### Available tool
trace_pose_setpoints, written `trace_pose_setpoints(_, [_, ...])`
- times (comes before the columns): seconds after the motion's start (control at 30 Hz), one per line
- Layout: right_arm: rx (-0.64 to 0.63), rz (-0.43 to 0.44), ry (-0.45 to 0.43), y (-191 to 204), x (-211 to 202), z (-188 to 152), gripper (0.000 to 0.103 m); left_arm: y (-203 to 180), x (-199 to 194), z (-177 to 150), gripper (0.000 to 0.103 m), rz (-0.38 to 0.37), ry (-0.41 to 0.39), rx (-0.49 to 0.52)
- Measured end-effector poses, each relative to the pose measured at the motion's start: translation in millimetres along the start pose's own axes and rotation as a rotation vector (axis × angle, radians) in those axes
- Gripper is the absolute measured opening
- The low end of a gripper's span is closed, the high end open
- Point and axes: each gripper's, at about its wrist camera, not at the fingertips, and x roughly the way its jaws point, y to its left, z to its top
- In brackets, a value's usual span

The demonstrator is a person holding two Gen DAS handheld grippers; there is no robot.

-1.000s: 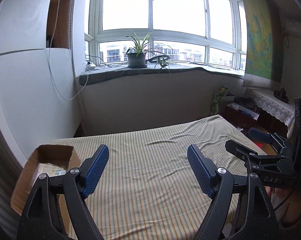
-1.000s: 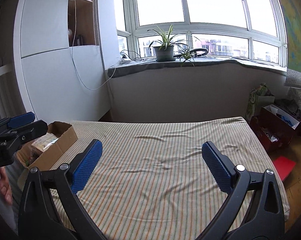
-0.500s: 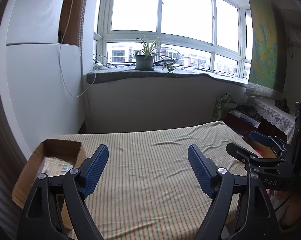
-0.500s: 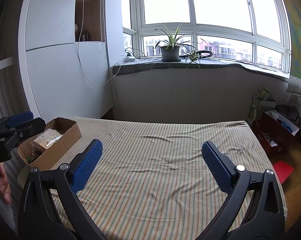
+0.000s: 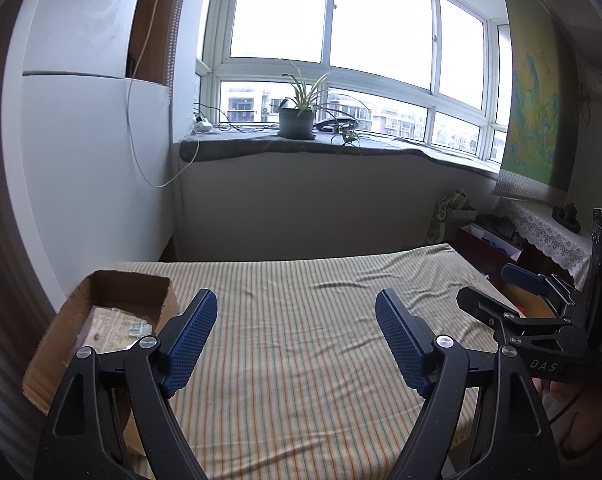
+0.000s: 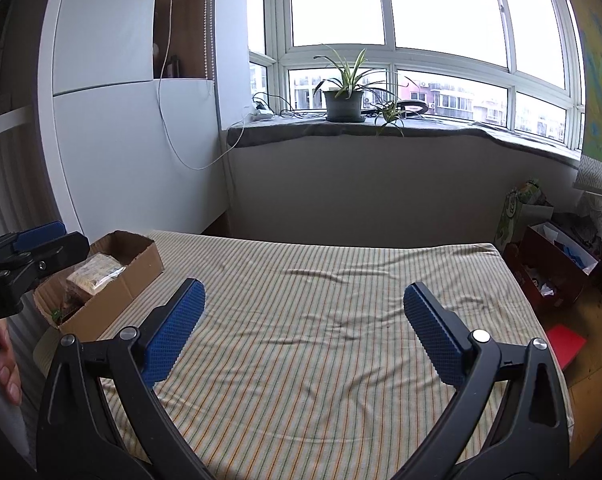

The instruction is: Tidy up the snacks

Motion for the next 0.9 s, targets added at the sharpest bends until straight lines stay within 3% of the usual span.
trace_pose_setpoints(0.9, [-0.001, -0.008, -0.012, -3.4, -4.6, 3.4, 0.101, 0.1, -6.6, 6.5, 0.082, 0.01, -0.015, 0.006])
